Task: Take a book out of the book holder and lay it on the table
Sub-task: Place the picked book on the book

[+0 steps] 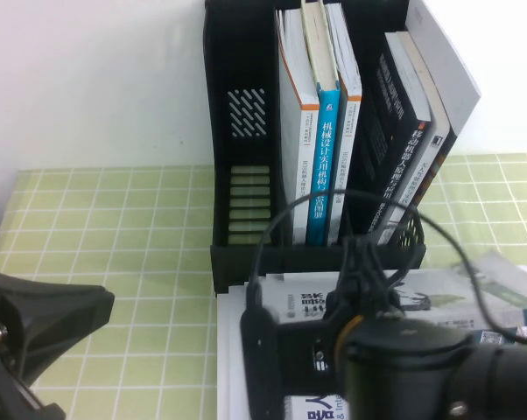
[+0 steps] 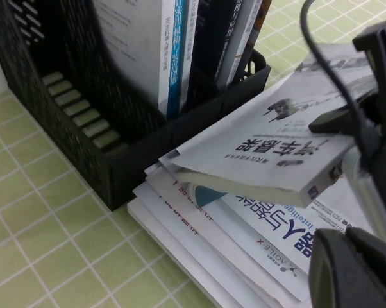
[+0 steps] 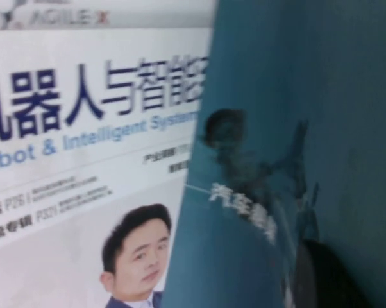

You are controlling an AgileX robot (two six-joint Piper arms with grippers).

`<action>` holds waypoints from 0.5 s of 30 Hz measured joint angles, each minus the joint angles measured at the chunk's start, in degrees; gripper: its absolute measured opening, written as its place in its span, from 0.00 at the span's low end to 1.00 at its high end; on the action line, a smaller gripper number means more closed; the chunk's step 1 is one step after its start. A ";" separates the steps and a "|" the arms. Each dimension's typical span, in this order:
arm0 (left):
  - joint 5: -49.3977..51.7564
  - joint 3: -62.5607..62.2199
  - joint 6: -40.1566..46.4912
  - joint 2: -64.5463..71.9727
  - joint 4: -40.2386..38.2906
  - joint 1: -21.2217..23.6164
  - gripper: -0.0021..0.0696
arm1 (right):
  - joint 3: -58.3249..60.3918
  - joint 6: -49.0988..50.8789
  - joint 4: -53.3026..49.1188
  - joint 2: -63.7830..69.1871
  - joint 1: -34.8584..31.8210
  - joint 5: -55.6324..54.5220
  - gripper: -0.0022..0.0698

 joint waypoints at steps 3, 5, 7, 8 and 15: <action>0.00 0.00 0.00 0.00 0.00 0.00 0.03 | -0.24 -0.25 -0.65 2.90 0.42 0.41 0.21; 0.00 0.00 0.00 0.00 0.11 0.00 0.03 | -0.27 0.44 -1.03 4.10 0.56 0.53 0.21; 0.24 0.00 0.00 0.00 0.34 0.00 0.03 | -0.32 0.76 -0.77 5.05 0.56 0.53 0.21; 0.36 0.00 0.00 0.00 0.50 0.00 0.03 | -0.32 0.76 0.14 5.28 0.56 0.41 0.21; 1.73 0.00 0.00 0.00 1.25 0.00 0.03 | 4.93 2.08 5.84 6.98 0.60 -4.68 0.21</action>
